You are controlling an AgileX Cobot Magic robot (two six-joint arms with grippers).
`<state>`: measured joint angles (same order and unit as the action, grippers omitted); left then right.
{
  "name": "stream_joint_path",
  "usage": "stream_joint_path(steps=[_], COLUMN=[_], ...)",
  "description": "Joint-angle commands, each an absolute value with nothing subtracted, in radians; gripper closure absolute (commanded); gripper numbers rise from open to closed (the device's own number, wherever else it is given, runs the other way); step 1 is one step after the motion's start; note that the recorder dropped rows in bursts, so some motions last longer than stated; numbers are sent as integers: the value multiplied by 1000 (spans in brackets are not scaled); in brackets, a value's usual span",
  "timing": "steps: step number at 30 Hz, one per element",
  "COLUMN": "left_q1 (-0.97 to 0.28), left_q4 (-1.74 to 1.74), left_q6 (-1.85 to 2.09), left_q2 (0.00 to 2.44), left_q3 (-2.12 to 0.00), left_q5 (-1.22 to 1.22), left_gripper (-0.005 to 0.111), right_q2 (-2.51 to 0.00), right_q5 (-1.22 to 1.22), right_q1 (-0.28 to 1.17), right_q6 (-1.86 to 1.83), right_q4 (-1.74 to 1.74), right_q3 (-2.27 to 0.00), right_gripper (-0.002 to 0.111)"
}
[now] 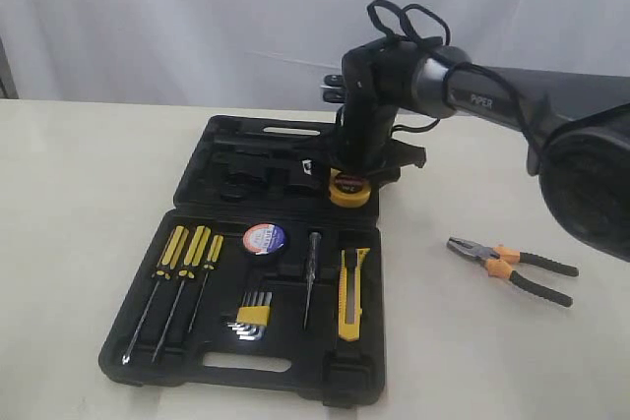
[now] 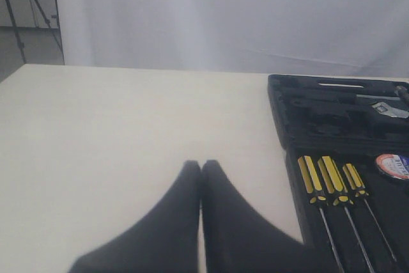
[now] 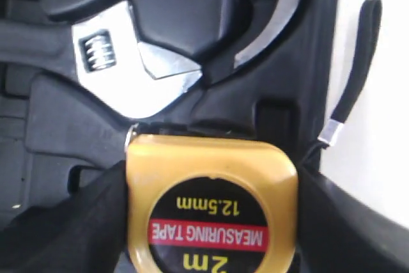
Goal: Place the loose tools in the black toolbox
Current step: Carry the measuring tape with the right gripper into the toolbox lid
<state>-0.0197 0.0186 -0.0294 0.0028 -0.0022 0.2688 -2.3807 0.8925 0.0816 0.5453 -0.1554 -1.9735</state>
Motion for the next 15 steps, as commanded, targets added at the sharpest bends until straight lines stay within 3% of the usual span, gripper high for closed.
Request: stream_joint_path(steps=[1, 15], left_q1=[-22, -22], left_q4=[21, 21], left_q6=[-29, -29], left_q2=[0, 0], left_q3=[0, 0], left_q5=[269, 269], left_gripper=[107, 107], right_q2=[-2378, -2412], right_q5=[922, 921], right_q1=[76, 76], right_q6=[556, 549], right_q4=[-183, -76], right_q3=[-1979, -1979], right_gripper=[109, 109])
